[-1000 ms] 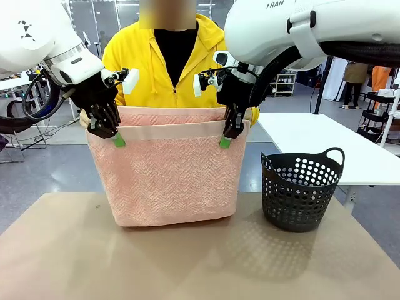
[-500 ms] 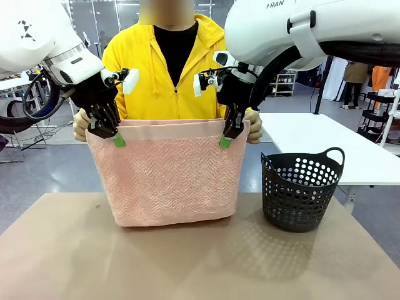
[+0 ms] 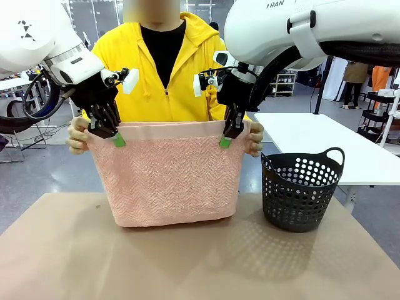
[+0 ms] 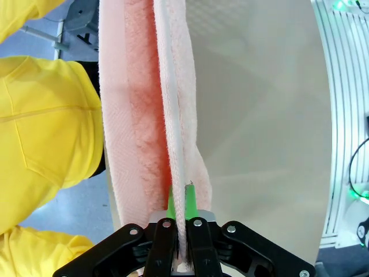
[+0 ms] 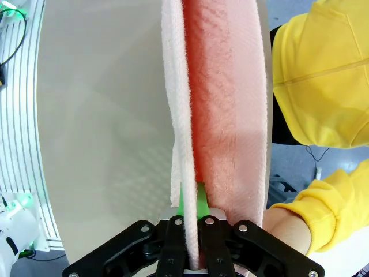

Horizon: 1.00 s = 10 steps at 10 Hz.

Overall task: Fold the towel.
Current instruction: Release the end of the 100 cm Hotel Towel you were holding and grab the top end of the folded side.

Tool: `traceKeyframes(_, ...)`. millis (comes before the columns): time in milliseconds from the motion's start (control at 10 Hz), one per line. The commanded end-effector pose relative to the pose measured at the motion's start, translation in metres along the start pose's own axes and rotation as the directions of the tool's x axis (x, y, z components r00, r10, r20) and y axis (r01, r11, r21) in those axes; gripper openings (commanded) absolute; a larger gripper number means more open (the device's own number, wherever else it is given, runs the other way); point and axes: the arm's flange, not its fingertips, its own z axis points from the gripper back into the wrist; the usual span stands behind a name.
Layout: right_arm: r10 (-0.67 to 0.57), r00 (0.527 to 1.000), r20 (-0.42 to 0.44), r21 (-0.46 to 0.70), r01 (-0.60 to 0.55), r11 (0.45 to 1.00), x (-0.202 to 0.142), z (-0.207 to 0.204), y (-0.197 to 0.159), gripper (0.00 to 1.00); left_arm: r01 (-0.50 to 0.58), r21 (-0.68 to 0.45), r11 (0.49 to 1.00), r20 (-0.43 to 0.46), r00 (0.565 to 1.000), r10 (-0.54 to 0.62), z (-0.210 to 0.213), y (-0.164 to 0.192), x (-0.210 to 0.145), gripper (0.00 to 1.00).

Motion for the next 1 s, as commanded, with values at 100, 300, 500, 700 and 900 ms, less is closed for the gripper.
traceKeyframes(100, -0.001, 1.000, -0.001, 0.001, 0.001, 1.000, -0.0009, -0.0001, -0.0002, 0.00, -0.001, 0.003, 1.000, 0.000, 1.000, 0.001, 0.0016, 0.0009, -0.0013, 0.00)
traceKeyframes(300, -0.001, 1.000, -0.001, 0.001, 0.001, 1.000, -0.0009, -0.0001, -0.0002, 0.00, -0.001, 0.003, 1.000, 0.000, 1.000, 0.001, 0.0016, 0.0009, -0.0013, 0.00)
traceKeyframes(500, -0.001, 1.000, -0.001, 0.001, 0.001, 1.000, -0.0009, -0.0001, -0.0002, 0.00, -0.001, 0.003, 1.000, 0.000, 1.000, 0.001, 0.0016, 0.0009, -0.0013, 0.00)
traceKeyframes(700, 0.000, 1.000, 0.000, -0.001, 0.000, 1.000, 0.0001, 0.0004, -0.0001, 0.03, -0.001, 0.003, 1.000, 0.000, 1.000, 0.001, 0.0016, 0.0009, -0.0013, 0.00)
traceKeyframes(900, 0.021, 1.000, 0.010, -0.016, -0.021, 1.000, 0.0006, 0.0056, 0.0021, 0.19, 0.014, 0.013, 1.000, 0.000, 1.000, -0.014, 0.0008, -0.0013, 0.0012, 0.34)
